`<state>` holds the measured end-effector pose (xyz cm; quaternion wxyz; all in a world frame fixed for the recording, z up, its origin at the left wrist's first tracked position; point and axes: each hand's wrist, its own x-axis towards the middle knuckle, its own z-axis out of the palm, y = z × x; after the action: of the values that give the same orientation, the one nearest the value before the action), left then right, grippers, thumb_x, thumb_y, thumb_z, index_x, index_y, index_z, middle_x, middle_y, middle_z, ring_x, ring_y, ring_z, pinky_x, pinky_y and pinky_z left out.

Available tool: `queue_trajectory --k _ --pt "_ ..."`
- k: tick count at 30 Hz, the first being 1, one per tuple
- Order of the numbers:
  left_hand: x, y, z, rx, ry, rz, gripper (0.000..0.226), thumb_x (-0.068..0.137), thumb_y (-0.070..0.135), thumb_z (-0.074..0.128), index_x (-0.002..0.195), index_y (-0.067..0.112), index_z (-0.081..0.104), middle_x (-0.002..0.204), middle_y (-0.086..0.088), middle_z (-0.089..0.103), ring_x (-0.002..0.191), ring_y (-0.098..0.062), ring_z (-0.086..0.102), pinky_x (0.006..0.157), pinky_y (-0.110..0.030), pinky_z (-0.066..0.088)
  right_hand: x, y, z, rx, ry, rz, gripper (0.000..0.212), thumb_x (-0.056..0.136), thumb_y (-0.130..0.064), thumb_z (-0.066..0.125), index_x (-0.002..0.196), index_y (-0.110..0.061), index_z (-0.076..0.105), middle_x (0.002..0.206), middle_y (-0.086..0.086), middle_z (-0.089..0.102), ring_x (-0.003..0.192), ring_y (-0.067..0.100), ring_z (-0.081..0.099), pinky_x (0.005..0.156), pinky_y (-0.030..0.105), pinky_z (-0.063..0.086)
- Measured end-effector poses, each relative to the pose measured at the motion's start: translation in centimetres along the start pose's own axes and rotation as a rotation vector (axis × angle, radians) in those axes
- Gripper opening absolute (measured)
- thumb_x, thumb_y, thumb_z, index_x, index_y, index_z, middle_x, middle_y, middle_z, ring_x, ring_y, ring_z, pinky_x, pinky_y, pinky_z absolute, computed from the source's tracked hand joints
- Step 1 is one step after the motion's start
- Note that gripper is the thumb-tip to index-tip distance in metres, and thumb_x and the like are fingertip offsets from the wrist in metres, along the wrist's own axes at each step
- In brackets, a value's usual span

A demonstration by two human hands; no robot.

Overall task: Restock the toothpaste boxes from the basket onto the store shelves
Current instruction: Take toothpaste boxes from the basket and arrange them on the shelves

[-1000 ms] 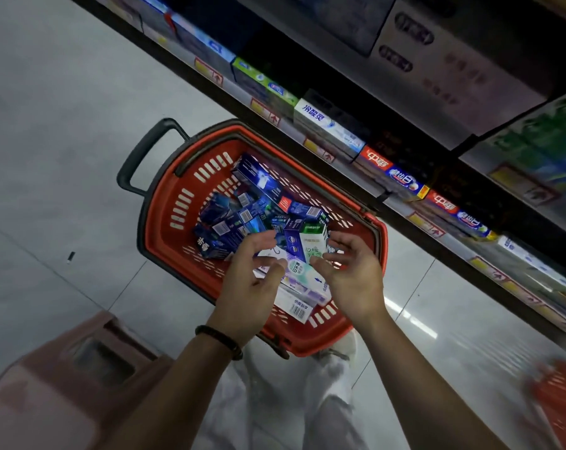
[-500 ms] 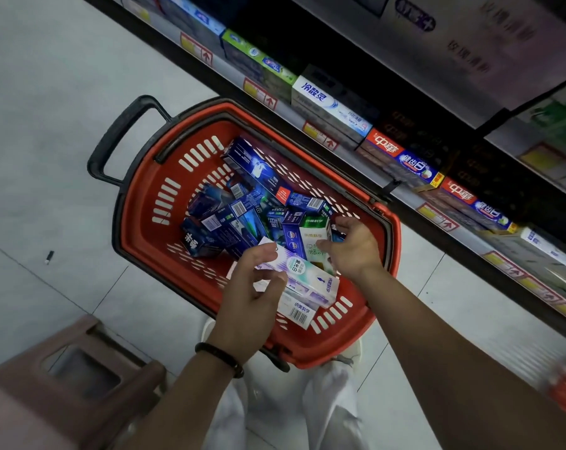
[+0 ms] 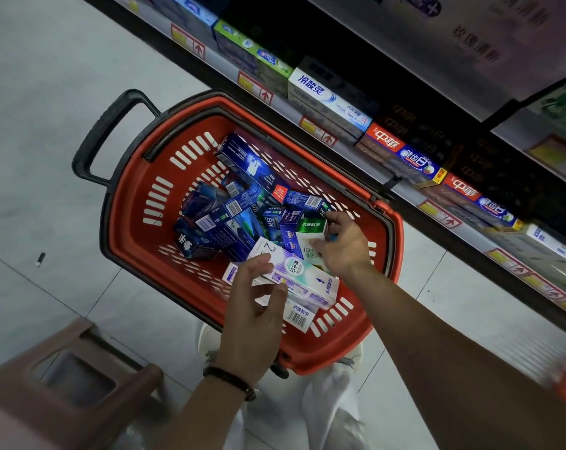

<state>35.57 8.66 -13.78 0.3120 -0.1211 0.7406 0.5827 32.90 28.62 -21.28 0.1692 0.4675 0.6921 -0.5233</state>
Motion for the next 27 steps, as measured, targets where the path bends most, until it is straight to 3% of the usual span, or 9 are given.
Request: queue_trajectory --k 4,9,15,19,22,24,27 --pt "-0.4 -0.2 0.1 -0.011 0.029 -0.007 0.036 0.101 0.010 0.066 0.131 0.028 0.056 0.128 0.025 0.061 0.111 0.001 0.066 0.086 -0.042 0.064 -0.3 0.2 -0.1 0.005 -0.012 -0.003 0.039 0.093 -0.010 0.080 0.126 -0.026 0.064 0.118 -0.003 0.071 0.102 0.021 0.073 0.075 0.038 0.066" --pt "-1.3 -0.3 0.1 -0.018 0.054 -0.021 0.039 0.103 0.013 0.064 0.132 0.036 0.054 0.134 0.019 0.061 0.117 -0.008 0.067 0.081 -0.037 0.065 -1.2 -0.1 -1.3 0.042 -0.024 -0.057 0.036 0.094 -0.019 0.081 0.124 -0.028 0.065 0.119 -0.004 0.070 0.090 0.015 0.076 0.057 0.026 0.060" --pt "-1.8 0.1 -0.5 0.010 0.037 -0.042 0.037 0.103 0.012 0.064 0.129 0.038 0.056 0.137 0.018 0.058 0.113 -0.004 0.067 0.079 -0.034 0.065 -2.7 -1.3 -3.0 0.081 -0.063 -0.146 0.038 0.093 -0.025 0.080 0.124 -0.035 0.062 0.127 -0.006 0.070 0.096 0.012 0.078 0.066 0.035 0.067" --pt "-1.5 1.0 -1.0 0.028 0.037 -0.036 0.032 0.103 0.015 0.064 0.127 0.035 0.056 0.140 0.014 0.058 0.117 -0.013 0.066 0.075 -0.031 0.065 -3.8 -2.5 -4.3 0.202 -0.068 -0.187 0.034 0.095 -0.015 0.077 0.122 -0.030 0.063 0.117 -0.005 0.073 0.093 0.007 0.078 0.065 0.028 0.064" --pt "-1.1 1.8 -1.3 0.022 0.040 -0.014 0.032 0.103 0.013 0.063 0.126 0.034 0.056 0.140 0.010 0.060 0.117 -0.016 0.067 0.071 -0.028 0.064 -4.7 -3.4 -5.0 0.229 -0.035 -0.233 0.032 0.096 -0.014 0.077 0.123 -0.026 0.063 0.112 -0.004 0.076 0.096 0.014 0.079 0.072 0.038 0.067" --pt "-1.0 2.5 -1.2 0.016 0.039 -0.001 0.033 0.103 0.011 0.063 0.125 0.034 0.057 0.139 0.011 0.060 0.116 -0.014 0.067 0.075 -0.033 0.065 -5.6 -4.0 -5.7 0.229 -0.024 -0.268 0.032 0.097 -0.015 0.076 0.126 -0.023 0.064 0.113 -0.002 0.075 0.098 0.013 0.078 0.077 0.040 0.066" --pt "-1.3 3.4 -1.1 0.056 0.050 0.016 0.034 0.102 0.011 0.064 0.124 0.036 0.057 0.138 0.021 0.057 0.117 -0.005 0.064 0.089 -0.043 0.063 -7.6 -5.6 -6.7 0.297 -0.048 -0.325 0.031 0.098 -0.008 0.072 0.127 -0.013 0.064 0.109 0.000 0.074 0.098 0.009 0.077 0.075 0.028 0.065"
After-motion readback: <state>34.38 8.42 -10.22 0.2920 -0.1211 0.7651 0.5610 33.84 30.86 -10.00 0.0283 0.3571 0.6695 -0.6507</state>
